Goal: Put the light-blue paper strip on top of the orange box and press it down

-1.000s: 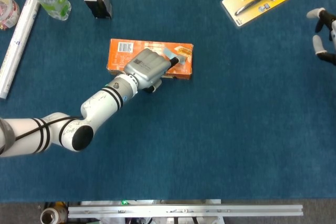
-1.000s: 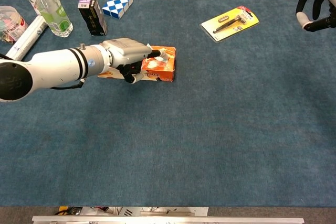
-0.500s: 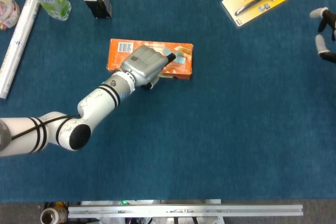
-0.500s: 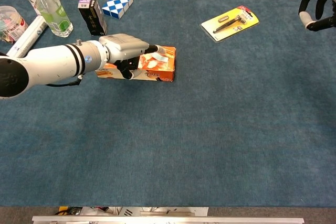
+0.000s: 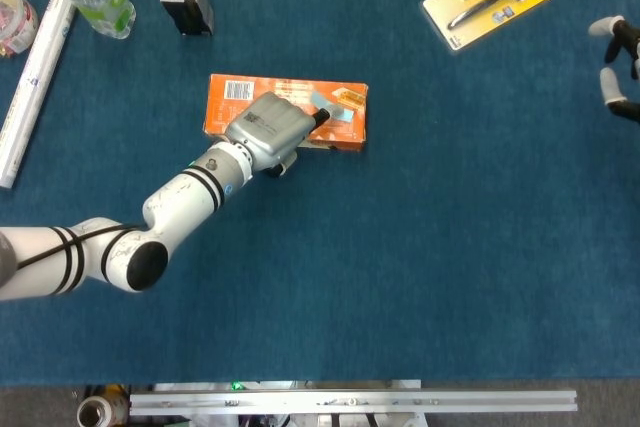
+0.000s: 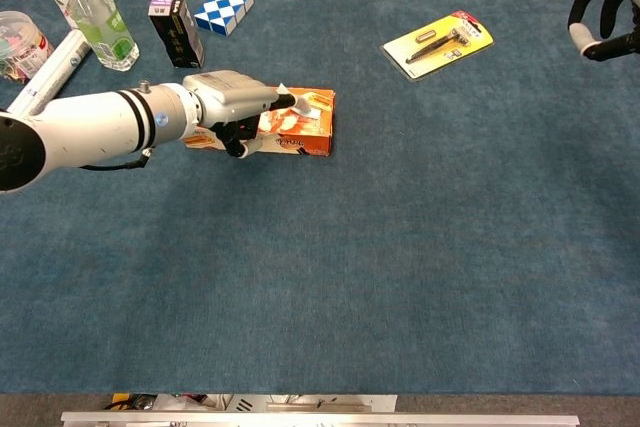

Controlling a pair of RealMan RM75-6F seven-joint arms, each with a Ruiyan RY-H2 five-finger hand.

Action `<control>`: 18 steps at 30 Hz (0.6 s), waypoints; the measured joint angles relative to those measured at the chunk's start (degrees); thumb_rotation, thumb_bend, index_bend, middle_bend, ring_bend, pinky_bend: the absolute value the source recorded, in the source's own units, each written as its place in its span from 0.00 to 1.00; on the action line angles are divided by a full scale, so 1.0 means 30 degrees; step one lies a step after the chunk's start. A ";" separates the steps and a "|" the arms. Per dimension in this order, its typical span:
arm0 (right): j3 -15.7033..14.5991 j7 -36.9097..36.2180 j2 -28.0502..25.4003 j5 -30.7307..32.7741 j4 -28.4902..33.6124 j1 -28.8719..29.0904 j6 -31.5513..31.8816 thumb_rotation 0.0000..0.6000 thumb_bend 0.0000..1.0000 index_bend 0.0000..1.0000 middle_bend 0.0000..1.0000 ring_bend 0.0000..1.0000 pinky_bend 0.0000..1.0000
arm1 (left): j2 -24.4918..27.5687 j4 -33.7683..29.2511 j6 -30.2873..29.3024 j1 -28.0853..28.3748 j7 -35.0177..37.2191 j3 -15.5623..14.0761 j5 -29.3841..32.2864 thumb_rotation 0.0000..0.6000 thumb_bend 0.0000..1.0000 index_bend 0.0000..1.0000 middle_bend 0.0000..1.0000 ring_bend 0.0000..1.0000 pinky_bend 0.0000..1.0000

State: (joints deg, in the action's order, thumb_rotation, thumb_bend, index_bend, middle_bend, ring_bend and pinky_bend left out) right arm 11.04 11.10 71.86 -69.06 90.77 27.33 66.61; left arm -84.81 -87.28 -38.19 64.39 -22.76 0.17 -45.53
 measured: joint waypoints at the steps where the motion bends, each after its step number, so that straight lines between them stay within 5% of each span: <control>1: 0.0000 0.0001 -0.0011 0.0002 0.0017 -0.0011 0.0008 1.00 0.45 0.32 0.51 0.59 0.86 | 0.0042 -0.0066 -0.0035 -0.0019 0.0016 0.0005 -0.0045 1.00 0.65 0.06 1.00 1.00 1.00; 18: -0.0004 0.0078 -0.0217 -0.0086 0.0327 -0.0170 0.0185 1.00 0.45 0.32 0.51 0.59 0.86 | 0.0257 -0.0538 -0.0297 -0.0115 -0.0407 -0.0347 -0.0118 1.00 0.65 0.06 1.00 1.00 1.00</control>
State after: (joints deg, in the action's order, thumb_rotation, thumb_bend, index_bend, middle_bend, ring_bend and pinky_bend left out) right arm 11.02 11.34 71.21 -69.32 91.75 26.83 67.16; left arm -84.04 -88.89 -39.08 64.05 -23.98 -0.87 -45.88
